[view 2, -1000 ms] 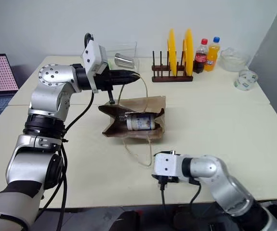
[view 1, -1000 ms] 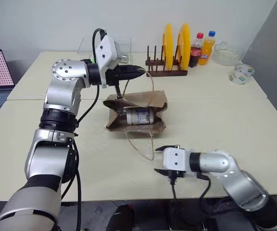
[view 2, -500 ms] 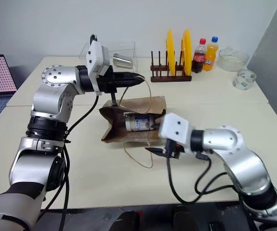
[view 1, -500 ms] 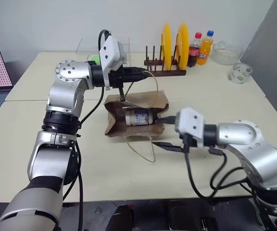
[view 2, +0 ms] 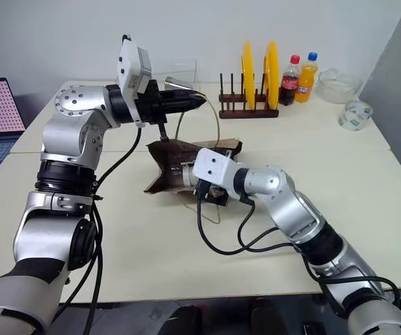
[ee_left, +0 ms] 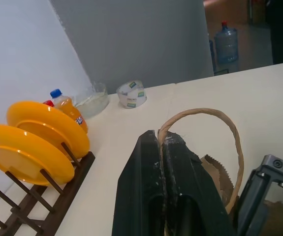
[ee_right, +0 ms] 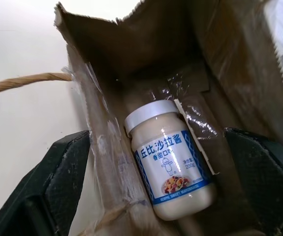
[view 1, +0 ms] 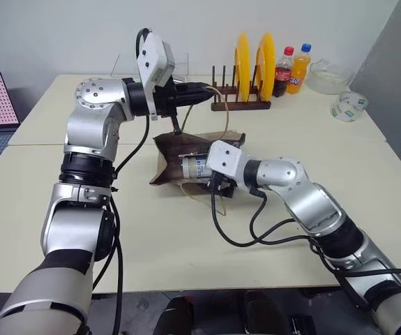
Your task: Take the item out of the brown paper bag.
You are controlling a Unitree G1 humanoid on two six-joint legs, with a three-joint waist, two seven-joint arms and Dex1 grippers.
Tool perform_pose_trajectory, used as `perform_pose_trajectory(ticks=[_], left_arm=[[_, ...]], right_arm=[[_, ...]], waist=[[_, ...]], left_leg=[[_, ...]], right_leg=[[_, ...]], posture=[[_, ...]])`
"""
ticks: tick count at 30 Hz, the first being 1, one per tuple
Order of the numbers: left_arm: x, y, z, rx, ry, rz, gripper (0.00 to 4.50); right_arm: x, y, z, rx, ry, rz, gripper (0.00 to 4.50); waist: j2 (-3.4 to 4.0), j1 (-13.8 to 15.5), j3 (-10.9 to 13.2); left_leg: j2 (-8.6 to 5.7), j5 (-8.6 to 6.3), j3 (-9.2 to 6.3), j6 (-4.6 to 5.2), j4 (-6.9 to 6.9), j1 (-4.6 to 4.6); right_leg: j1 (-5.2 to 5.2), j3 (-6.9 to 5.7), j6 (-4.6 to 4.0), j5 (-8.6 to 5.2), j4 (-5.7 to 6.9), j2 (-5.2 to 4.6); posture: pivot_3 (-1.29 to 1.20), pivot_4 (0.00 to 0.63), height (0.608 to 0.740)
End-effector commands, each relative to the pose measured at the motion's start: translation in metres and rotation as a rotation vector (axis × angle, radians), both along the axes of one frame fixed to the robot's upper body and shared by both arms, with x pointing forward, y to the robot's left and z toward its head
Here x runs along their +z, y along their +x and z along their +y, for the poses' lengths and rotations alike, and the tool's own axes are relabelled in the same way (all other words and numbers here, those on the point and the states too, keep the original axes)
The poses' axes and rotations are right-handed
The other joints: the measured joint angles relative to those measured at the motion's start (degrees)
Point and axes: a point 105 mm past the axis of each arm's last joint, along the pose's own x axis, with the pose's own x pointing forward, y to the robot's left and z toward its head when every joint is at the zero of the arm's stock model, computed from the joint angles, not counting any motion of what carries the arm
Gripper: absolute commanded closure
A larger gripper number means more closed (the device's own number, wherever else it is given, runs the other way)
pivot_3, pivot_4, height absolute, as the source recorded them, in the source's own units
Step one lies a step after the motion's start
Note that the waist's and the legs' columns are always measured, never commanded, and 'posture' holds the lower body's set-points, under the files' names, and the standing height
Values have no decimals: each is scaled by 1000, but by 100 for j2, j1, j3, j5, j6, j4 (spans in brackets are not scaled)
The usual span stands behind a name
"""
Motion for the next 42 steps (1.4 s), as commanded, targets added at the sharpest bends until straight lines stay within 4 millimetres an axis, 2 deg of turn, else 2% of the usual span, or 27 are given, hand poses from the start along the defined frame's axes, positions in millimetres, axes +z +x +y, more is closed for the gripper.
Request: perform_pose_trajectory(ticks=[1, 4, 6, 12, 17, 23, 29, 36, 42], left_arm=[[22, -6, 1, -10, -38, -74, 4500], [21, -9, 0, -19, -32, -75, 4500], [21, -9, 0, -23, -30, -74, 4500], [19, -13, -1, -44, -22, -71, 4500], [18, -15, -1, -50, -18, -72, 4500], [21, -16, -2, -54, -22, -73, 4500], [24, -15, -1, -50, -27, -76, 4500], [27, -15, -3, -55, -34, -80, 4500], [27, -16, -3, -61, -33, -80, 4500]], right_arm=[[20, -7, 6, 8, 153, 63, 19], [27, -23, 11, 77, 284, 216, 19], [30, -26, 11, 89, 324, 261, 19], [18, -9, 12, 5, 299, 288, 19], [11, 15, 8, -104, 157, 118, 19], [6, 11, 20, -20, -28, -64, 19], [-5, 8, 25, 58, -231, -250, 19], [-23, 30, 17, 47, -469, -421, 19], [-38, 43, 14, 51, -580, -459, 19]], waist=[[0, -16, 0], [0, -27, 0], [1, -30, 0], [2, -60, 0], [2, -101, 0], [1, -137, 0], [1, -132, 0], [1, -132, 0], [1, -132, 0]], left_leg=[[0, 0, 0, 0, 0, 0], [0, 0, -2, 0, 0, -1], [-1, 0, -2, 0, 1, -2], [-1, -1, -1, 1, 1, 1], [-4, 0, 6, 1, 2, -4], [-4, 4, 14, -7, 7, -39], [-5, 5, 13, -9, 8, -39], [-5, 7, 13, -11, 8, -39], [-5, 8, 13, -13, 8, -38]], right_leg=[[-1, 0, 0, 0, 1, 0], [-1, 0, 0, 0, 3, 0], [-1, 1, 0, 0, 3, 0], [-2, 2, 0, 0, 9, 0], [-20, 12, 0, 0, 25, 0], [-81, 24, -1, 0, 65, 0], [-84, 24, 0, 0, 71, 0], [-84, 23, -1, 0, 73, 0], [-84, 24, -1, 0, 74, 0]], posture=[[0, 150, 740], [0, 150, 740], [0, 150, 740], [0, 150, 740], [0, 150, 740], [0, 150, 740], [0, 150, 740], [0, 150, 740], [0, 150, 740]])
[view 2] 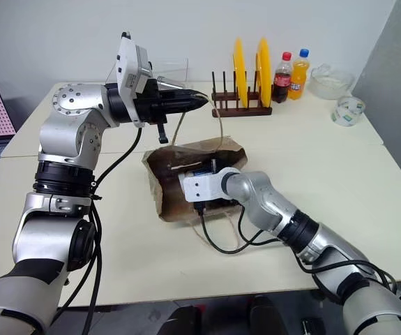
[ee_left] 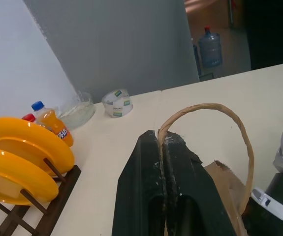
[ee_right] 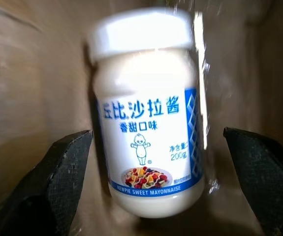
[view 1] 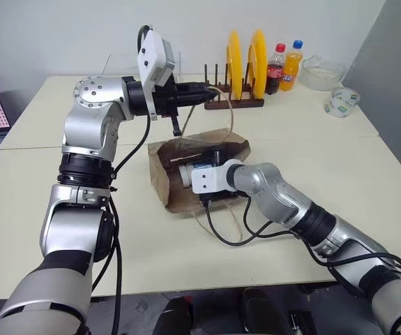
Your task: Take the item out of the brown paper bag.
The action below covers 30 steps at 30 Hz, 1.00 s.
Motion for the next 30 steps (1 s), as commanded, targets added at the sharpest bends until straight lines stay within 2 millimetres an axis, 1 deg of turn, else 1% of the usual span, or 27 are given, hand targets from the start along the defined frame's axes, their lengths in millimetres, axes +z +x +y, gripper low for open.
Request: perform_pose_trajectory(ticks=[1, 5, 8, 10, 11, 13, 15, 17, 21, 25, 29, 30], left_arm=[[23, -7, 0, -18, -40, -70, 4500], [22, -7, 1, -19, -38, -70, 4500], [20, -6, 3, -10, -33, -70, 4500], [18, -4, 5, 1, -28, -68, 4500], [17, -3, 7, 8, -25, -68, 4500], [16, 0, 9, 27, -20, -71, 4500], [14, 5, 12, 58, -12, -79, 4500], [12, 11, 16, 95, -1, -90, 4500], [10, 19, 21, 149, 14, -113, 4500], [8, 23, 24, 171, 23, -127, 4500], [6, 27, 25, 184, 30, -136, 4500], [6, 27, 25, 188, 32, -139, 4500]], right_arm=[[5, 5, 7, 23, -33, -55, 19], [-2, 10, 9, 21, -51, -43, 19], [0, 10, 12, 28, -20, -33, 542], [0, 9, 10, 30, -10, -21, 1194], [1, 8, 9, 35, -6, -19, 1438], [8, 7, 7, 49, 9, -30, 1477], [19, 4, 6, 69, 39, -50, 1477], [30, -3, 7, 101, 84, -37, 1477], [44, -20, 2, 165, 134, 3, 1477], [56, -29, -4, 191, 185, 41, 1477], [79, -46, -2, 274, 342, 130, 1477], [88, -53, 0, 307, 413, 163, 1477]], waist=[[0, 0, 0], [0, 0, 0], [0, -1, 0], [0, -2, 0], [0, -2, 0], [0, -1, 0], [0, -1, 0], [0, 0, 0], [0, 2, 0], [0, 5, 0], [-1, 7, 0], [-1, 6, 0]], left_leg=[[0, 0, 0, 0, 0, 0], [0, 5, -1, -10, -1, 1], [0, 9, -3, -15, -1, 2], [0, 9, -3, -16, -1, 1], [0, 9, -3, -16, -1, 1], [0, 9, -4, -16, -1, 1], [-1, 9, -4, -16, -1, 0], [-1, 9, -4, -16, -1, 0], [0, 9, -5, -16, -4, -1], [0, 9, -4, -16, -4, -2], [0, 9, -4, -16, -3, -2], [0, 9, -4, -16, -3, -2]], right_leg=[[0, 0, 0, 0, 1, 0], [0, 0, 0, 0, 2, 0], [0, -1, 0, 0, 5, 0], [0, -1, 0, 0, 6, 0], [0, -1, 0, 0, 5, 0], [0, -1, 0, 0, 5, 0], [0, -2, 0, 0, 5, 0], [0, -2, 0, 0, 5, 0], [-2, -3, 0, 0, 3, 0], [-2, -3, 0, 0, 3, 0], [-2, -4, 0, 0, 4, 0], [-2, -3, 0, 0, 3, 0]], posture=[[0, 150, 740], [0, 150, 740], [0, 150, 740], [0, 150, 740], [0, 150, 740], [0, 150, 740], [0, 150, 740], [0, 150, 740], [0, 150, 740], [0, 150, 740], [0, 150, 740], [0, 150, 740]])
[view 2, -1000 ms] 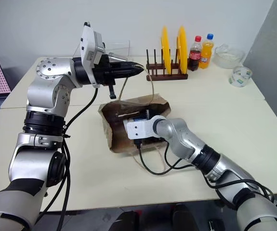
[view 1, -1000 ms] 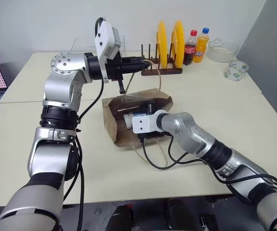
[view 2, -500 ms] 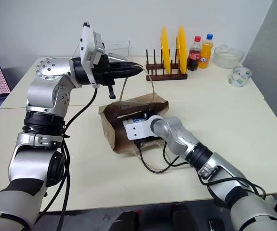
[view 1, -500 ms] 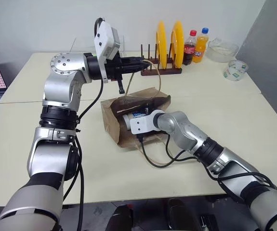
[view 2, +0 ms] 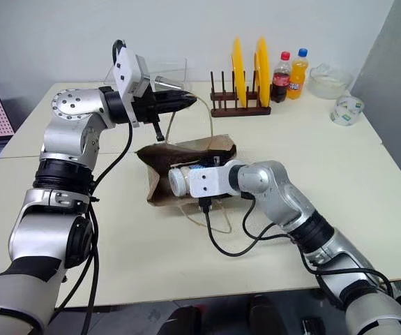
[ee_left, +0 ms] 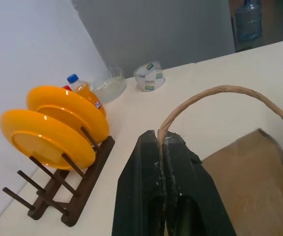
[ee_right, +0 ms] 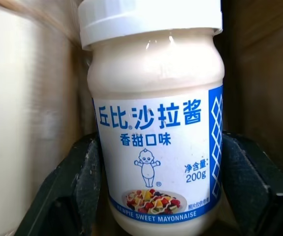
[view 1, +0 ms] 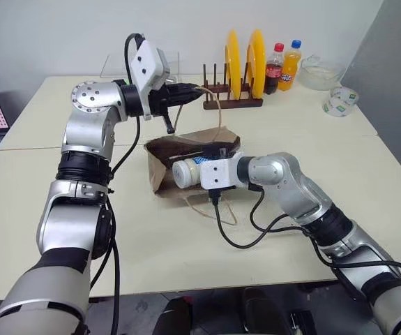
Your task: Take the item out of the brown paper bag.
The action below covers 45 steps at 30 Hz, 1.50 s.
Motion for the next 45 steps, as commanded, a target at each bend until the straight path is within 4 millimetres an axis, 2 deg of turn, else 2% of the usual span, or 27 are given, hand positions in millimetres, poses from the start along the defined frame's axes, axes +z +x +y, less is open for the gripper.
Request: perform_pose_trajectory(ticks=[1, 6, 9, 13, 16, 18, 19, 22, 27, 30, 32, 35, 37, 40, 42, 45], left_arm=[[17, 0, 2, 19, -3, -73, 4500], [14, 1, 2, 22, 7, -75, 4500], [13, 2, 1, 24, 11, -75, 4500], [11, 3, 2, 28, 20, -74, 4500], [10, 3, 2, 29, 21, -72, 4500], [10, 3, 2, 29, 23, -71, 4500], [9, 3, 2, 29, 24, -70, 4500], [9, 3, 1, 24, 25, -69, 4500], [10, 3, -2, 16, 22, -70, 4500], [10, 2, -2, 12, 23, -73, 4500], [9, 0, -1, 10, 25, -73, 4500], [9, 0, 1, 14, 25, -72, 4500], [9, 0, 2, 17, 24, -71, 4500], [8, -1, 1, 15, 21, -69, 4500], [8, -1, 1, 13, 21, -67, 4500], [7, -1, -1, 8, 24, -63, 4500]], right_arm=[[48, -24, 6, 116, 238, 55, 1477], [91, -32, -4, 150, 550, 192, 1477], [110, -31, -16, 139, 667, 223, 1477], [145, -25, -48, 83, 834, 182, 1477], [150, -20, -74, -3, 831, 109, 1477], [143, -11, -97, -111, 752, 34, 1477], [132, -5, -107, -170, 673, -2, 1477], [84, 19, -139, -336, 393, -49, 1477], [11, 50, -192, -517, -47, -76, 1477], [-13, 60, -215, -560, -214, -89, 1477], [-21, 64, -221, -562, -267, -87, 1477], [-27, 67, -219, -538, -294, -56, 1477], [-29, 68, -219, -532, -300, -46, 754], [-32, 67, -222, -530, -308, -11, 10], [-29, 66, -223, -530, -300, -2, 10], [-5, 63, -232, -563, -228, -24, 10]], waist=[[0, 0, 0], [0, 2, 0], [0, 9, 0], [0, 8, 0], [1, 11, 0], [1, 16, 0], [0, 25, 0], [0, 24, 0], [6, -36, 4], [6, -49, 5], [6, -62, 5], [5, -74, 5], [5, -69, 6], [5, -66, 5], [5, -63, 5], [6, -56, 6]], left_leg=[[0, 0, -1, 0, 0, 0], [1, 0, -2, 0, 0, 0], [-2, 0, -2, 0, 0, 0], [-2, -1, -1, 1, -1, 0], [-3, -1, -1, 1, -1, -2], [-4, -1, -1, 3, -2, -2], [-4, -1, 0, 3, -2, -2], [-6, -12, 5, 23, 0, -2], [-3, -11, 21, 25, -1, 1], [-2, -10, 25, 22, -2, 1], [-2, -5, 28, 14, -1, 0], [-2, 0, 31, 4, 0, 1], [-1, 1, 30, 4, 0, 1], [-2, 1, 29, 4, 0, 0], [-2, 1, 26, 3, 0, 1], [-2, 1, 25, 3, 0, 0]], right_leg=[[0, 0, 0, 0, 0, 0], [0, -1, 0, 0, 1, 0], [1, 0, 0, 0, 2, -3], [1, 0, 0, 0, 2, -3], [0, 0, 0, 0, 1, -3], [0, -1, 0, 0, 1, -4], [0, 0, 0, 0, 0, -4], [3, 1, 0, 0, -1, -4], [-3, 13, 1, 0, 5, -3], [-4, 15, 0, 0, 5, -3], [-4, 17, 1, 0, 2, -3], [-4, 20, 1, 0, 3, -3], [-2, 18, 1, 0, 2, -3], [-2, 18, 1, 0, 1, -4], [0, 15, 1, 0, 0, -4], [0, 15, 1, 0, 0, -4]], posture=[[0, 150, 740], [0, 150, 740], [0, 150, 740], [0, 150, 740], [0, 150, 740], [0, 150, 740], [0, 150, 740], [0, 150, 740], [0, 150, 740], [0, 150, 740], [0, 150, 740], [0, 150, 740], [0, 150, 740], [0, 150, 740], [0, 150, 740], [0, 150, 740]])
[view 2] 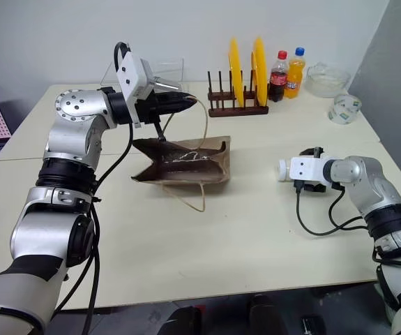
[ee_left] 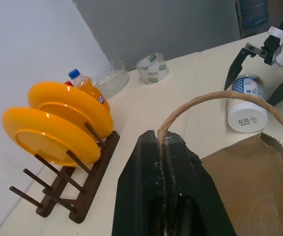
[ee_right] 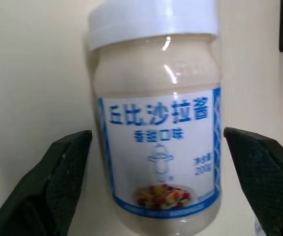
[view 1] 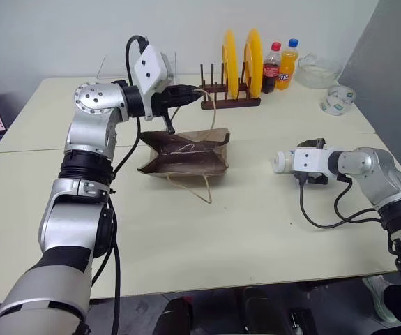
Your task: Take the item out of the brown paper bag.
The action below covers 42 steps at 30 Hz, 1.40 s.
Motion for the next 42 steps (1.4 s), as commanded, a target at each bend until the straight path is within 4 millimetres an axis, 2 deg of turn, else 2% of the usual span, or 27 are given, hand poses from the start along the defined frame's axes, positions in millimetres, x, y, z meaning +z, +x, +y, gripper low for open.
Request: perform_pose_trajectory(ticks=[1, 4, 6, 9, 10, 11, 14, 17, 20, 26, 29, 32, 37, 42], left_arm=[[11, -5, -1, -15, -7, -41, 4500], [10, -4, 0, -14, -8, -37, 4500], [9, -4, 0, -14, -8, -35, 4500], [7, -3, 2, -6, 0, -30, 4500], [6, -2, 3, -2, 3, -30, 4500], [4, -3, 4, -10, 11, -11, 4500], [1, -3, 7, -21, 33, 12, 4500], [0, 2, 16, 21, 74, -4, 3870], [5, 7, 27, 70, 103, -39, 2930], [19, 16, 48, 200, 125, -154, 1075], [25, 18, 50, 224, 89, -183, 114], [25, 12, 51, 189, 68, -169, 9], [17, -1, 72, 212, -18, -90, 9], [6, -15, 101, 435, -239, -68, 9]], right_arm=[[41, -4, -12, -31, 89, -84, 10], [61, -28, -16, -49, 246, -93, 10], [68, -48, -8, -37, 363, -81, 10], [68, -96, 35, 79, 625, -26, 10], [69, -106, 44, 98, 683, -17, 10], [64, -118, 62, 125, 761, -9, 10], [57, -139, 100, 142, 959, 0, 10], [58, -135, 124, 116, 1082, -45, 0], [57, -125, 140, 115, 1108, -67, 0], [66, -109, 144, 123, 1117, -133, 0], [68, -106, 143, 131, 1119, -141, 0], [69, -105, 142, 137, 1116, -137, 0], [66, -108, 137, 134, 1114, -136, 0], [58, -116, 126, 63, 1170, -196, 0]], waist=[[0, 14, 0], [0, 68, 0], [0, 91, 0], [-2, 102, 0], [-2, 92, 0], [-1, 82, 0], [0, 71, -2], [0, 70, -2], [-1, 78, -2], [-1, 87, -2], [-1, 87, -2], [-1, 84, -2], [0, 37, -2], [0, 43, -3]], left_leg=[[-1, 0, 0, 0, 0, -1], [0, 0, -2, 0, 0, -2], [1, -1, -9, 1, -2, -4], [1, -1, -14, 2, 2, -5], [2, -2, -15, 3, 2, -5], [2, -5, -15, 9, 2, -5], [1, -12, -13, 22, 6, 1], [0, -11, -16, 23, 7, 5], [-2, -11, -17, 22, 7, 5], [-2, -9, -21, 19, 2, 2], [-2, -10, -23, 20, 2, 3], [-2, -10, -22, 21, 2, 2], [1, -11, -21, 22, 0, 5], [7, -11, -25, 22, -1, 6]], right_leg=[[0, 0, 0, 0, 0, -1], [0, -1, 0, 0, -1, -1], [3, -8, 0, 0, -4, -1], [9, -10, 0, 0, -2, -1], [10, -10, 0, 0, -2, 0], [10, -9, 0, 0, 2, 0], [10, -3, 0, 0, 11, 1], [10, -4, 0, 0, 14, 3], [10, -6, 0, 0, 13, 4], [9, -12, 0, 0, 3, 3], [8, -14, 0, 0, 4, 3], [8, -13, 0, 0, 4, 3], [6, -9, 0, 0, 8, 5], [6, -10, 0, 0, 11, 8]], posture=[[0, 150, 740], [0, 150, 740], [0, 150, 740], [0, 150, 740], [0, 150, 740], [0, 150, 740], [0, 150, 740], [0, 150, 740], [0, 150, 740], [0, 150, 740], [0, 150, 740], [0, 150, 740], [0, 150, 740], [0, 150, 740]])
